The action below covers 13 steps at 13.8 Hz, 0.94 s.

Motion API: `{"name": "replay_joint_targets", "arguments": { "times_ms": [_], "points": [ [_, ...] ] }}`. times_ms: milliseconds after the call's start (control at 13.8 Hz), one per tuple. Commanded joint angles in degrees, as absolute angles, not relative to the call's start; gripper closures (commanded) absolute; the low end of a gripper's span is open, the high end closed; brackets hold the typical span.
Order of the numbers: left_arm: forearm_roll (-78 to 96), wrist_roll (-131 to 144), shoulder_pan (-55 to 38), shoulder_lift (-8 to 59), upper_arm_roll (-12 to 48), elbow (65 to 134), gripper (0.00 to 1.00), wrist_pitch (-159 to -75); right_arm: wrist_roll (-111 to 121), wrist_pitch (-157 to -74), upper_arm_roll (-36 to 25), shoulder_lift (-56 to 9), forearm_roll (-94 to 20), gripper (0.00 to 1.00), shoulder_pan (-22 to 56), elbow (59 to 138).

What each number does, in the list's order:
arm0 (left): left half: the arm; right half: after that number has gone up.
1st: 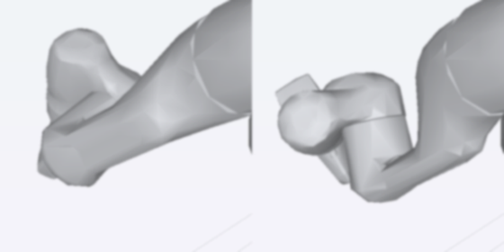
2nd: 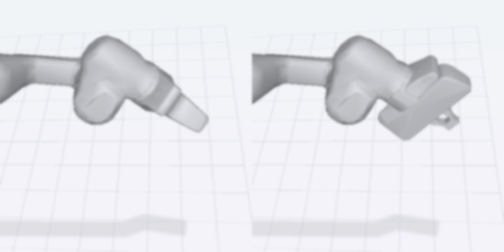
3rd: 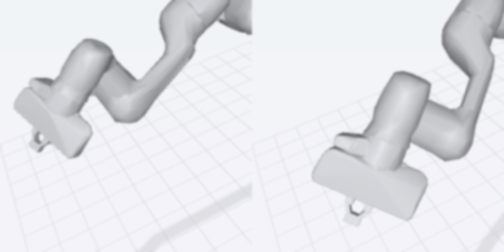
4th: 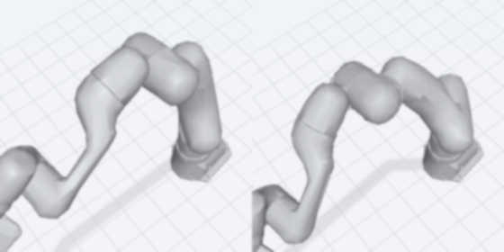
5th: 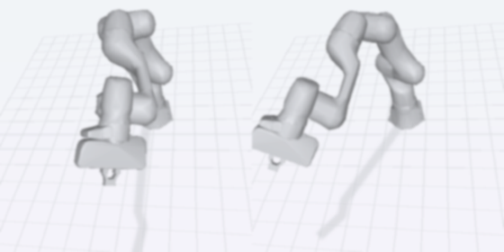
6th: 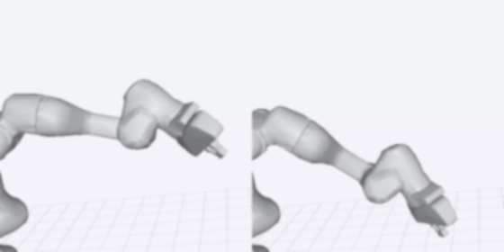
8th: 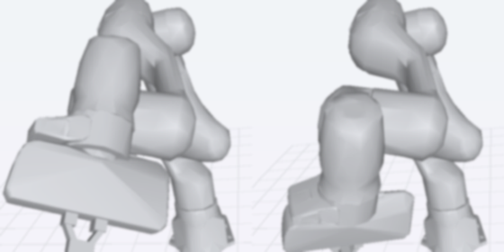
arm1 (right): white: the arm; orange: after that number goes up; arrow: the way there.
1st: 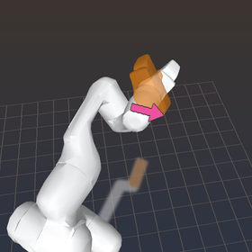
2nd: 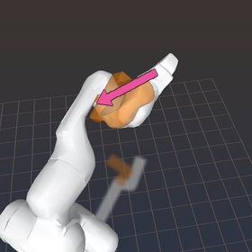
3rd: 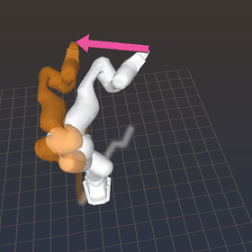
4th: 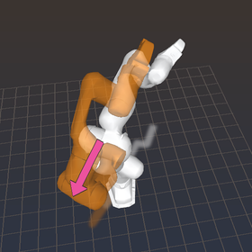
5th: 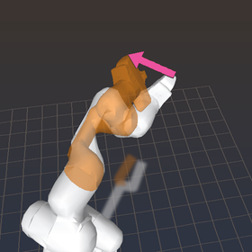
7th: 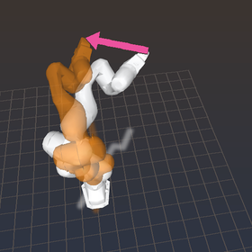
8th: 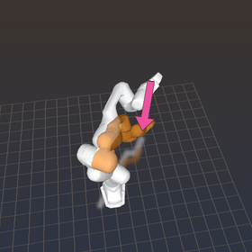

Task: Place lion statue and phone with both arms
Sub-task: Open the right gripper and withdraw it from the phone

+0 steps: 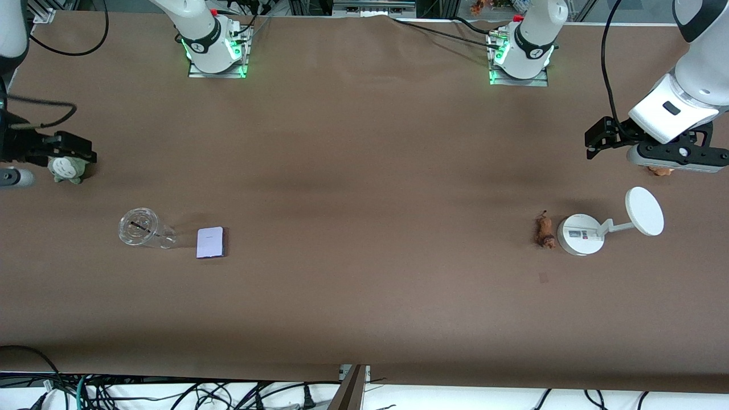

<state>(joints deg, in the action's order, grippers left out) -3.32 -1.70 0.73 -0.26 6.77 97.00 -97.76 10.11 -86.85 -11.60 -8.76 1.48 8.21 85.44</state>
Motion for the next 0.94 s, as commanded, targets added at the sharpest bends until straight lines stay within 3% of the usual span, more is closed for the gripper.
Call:
{"name": "replay_joint_targets", "arguments": {
  "times_ms": [0,868],
  "points": [
    [-1.85,-2.64,0.70,-0.53,6.68,95.98,0.00,-96.15,10.72,-85.34,-6.16,-4.14,4.13,0.00,3.53,88.06],
    [-2.55,-2.64,0.70,-0.35,6.77,95.80,0.00,-96.24,10.28,-83.85,-6.06,-6.15,3.60,0.00,3.78,85.87]
  ]
}}
